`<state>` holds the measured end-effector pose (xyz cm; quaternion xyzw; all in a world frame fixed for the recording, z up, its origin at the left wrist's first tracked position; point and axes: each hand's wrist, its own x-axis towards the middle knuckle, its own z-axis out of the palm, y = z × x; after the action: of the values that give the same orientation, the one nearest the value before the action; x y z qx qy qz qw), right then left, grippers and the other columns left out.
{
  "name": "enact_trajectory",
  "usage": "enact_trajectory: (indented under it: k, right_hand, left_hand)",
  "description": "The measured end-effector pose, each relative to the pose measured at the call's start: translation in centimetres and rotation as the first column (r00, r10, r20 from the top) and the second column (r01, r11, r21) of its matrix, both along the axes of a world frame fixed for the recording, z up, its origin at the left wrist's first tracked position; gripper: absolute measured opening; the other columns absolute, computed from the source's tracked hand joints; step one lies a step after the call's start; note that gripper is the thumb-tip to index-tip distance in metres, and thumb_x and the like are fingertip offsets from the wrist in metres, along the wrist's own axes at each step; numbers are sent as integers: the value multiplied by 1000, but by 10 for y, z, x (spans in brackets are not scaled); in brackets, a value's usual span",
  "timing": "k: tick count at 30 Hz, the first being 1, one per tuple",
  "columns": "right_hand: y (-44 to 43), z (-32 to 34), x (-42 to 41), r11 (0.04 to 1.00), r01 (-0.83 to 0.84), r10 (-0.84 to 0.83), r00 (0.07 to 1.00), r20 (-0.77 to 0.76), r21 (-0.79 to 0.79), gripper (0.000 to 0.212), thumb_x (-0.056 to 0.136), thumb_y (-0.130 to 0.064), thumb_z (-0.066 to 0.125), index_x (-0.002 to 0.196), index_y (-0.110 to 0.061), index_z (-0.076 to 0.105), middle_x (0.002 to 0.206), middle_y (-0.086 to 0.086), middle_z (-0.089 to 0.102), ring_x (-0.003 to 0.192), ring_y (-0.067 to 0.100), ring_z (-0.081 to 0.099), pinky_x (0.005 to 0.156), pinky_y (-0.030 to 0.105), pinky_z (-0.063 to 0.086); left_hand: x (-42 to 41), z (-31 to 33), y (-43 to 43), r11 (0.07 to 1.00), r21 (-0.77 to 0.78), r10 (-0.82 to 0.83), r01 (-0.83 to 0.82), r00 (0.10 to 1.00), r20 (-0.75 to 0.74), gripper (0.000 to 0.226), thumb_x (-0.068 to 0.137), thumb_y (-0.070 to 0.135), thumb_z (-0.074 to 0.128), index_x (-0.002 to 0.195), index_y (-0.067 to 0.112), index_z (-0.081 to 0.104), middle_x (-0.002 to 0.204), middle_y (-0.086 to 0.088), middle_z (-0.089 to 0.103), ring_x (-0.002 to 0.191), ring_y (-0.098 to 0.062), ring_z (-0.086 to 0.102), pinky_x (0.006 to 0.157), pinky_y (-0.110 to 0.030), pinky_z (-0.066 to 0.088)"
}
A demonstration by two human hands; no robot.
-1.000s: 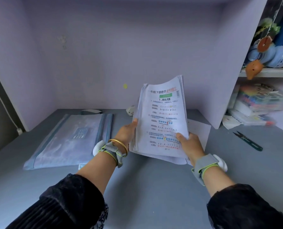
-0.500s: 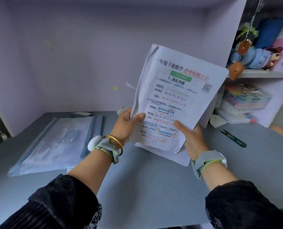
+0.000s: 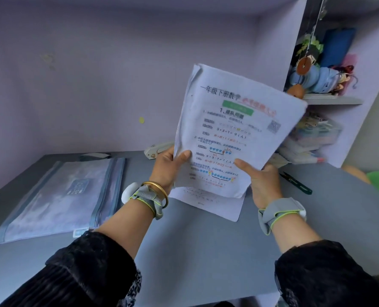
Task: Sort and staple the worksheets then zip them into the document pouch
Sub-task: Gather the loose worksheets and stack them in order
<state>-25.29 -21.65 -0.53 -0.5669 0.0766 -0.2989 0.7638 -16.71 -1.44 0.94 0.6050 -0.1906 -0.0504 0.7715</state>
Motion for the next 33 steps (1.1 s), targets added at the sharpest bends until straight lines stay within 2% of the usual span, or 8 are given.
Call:
enact_trajectory:
  k: [7,11,15,20,22,25,29,33]
  right_hand:
    - [-1,-3,-1,989,24,-34,997,-66,-147,25,75,-2,77,97,-14,71,95,-3,75,85,17,72,77,34,58]
    - [2,-19,1,976,-10,-26,987,-160,-219,20,80,-4,74,96,-14,70,97,-1,72,79,7,69,69,23,55]
    - [3,-24,8,968,32,-87,973,-212,-250,5,90,-13,65,92,-17,65,95,1,68,80,15,65,72,26,52]
    - [-8,-26,17,960,189,-233,948,-217,-208,7,93,-16,60,97,-11,63,89,0,65,73,10,61,59,22,47]
    - [-14,-27,21,953,218,-265,937,-228,-209,17,93,-18,59,105,-7,64,95,5,66,76,16,62,58,22,47]
    - [-22,-32,27,954,241,-283,919,-276,-176,24,92,-22,60,106,-4,63,99,10,68,77,21,64,68,29,51]
    - [-29,-38,30,961,253,-275,904,-327,-108,27,92,-27,60,107,-4,61,100,13,68,83,28,67,74,38,54]
    - [-37,-44,26,977,199,-215,911,-352,-83,15,94,-26,59,89,-12,62,90,7,68,79,24,65,67,29,51]
  left_hand:
    - [17,-28,1,972,225,76,-63,996,-50,32,87,20,69,112,-1,67,103,-11,72,86,-23,68,71,-24,54]
    - [27,-36,-4,914,399,99,-75,994,-42,36,90,31,64,105,-2,69,102,-16,71,88,-29,65,77,-36,52]
    - [29,-27,-9,946,324,22,5,997,-80,34,90,39,63,103,8,70,109,-14,72,101,-33,68,93,-44,54]
    - [40,-27,-10,980,196,64,-20,974,-216,42,91,50,54,103,12,68,89,-3,70,79,-21,63,80,-32,50]
    - [54,-40,-7,855,503,222,-129,966,-129,38,77,38,71,102,10,65,93,-11,66,87,-26,61,83,-31,48]
    - [62,-50,-11,464,871,203,-160,977,71,54,80,35,74,122,5,58,120,-12,62,113,-31,59,95,-33,45]
    - [68,-46,-29,254,954,82,-160,986,144,73,68,51,80,119,3,58,116,-12,64,108,-30,61,93,-40,51]
    - [75,-50,-39,99,984,37,-145,989,142,74,50,61,84,96,6,65,96,-11,70,91,-31,67,83,-39,56]
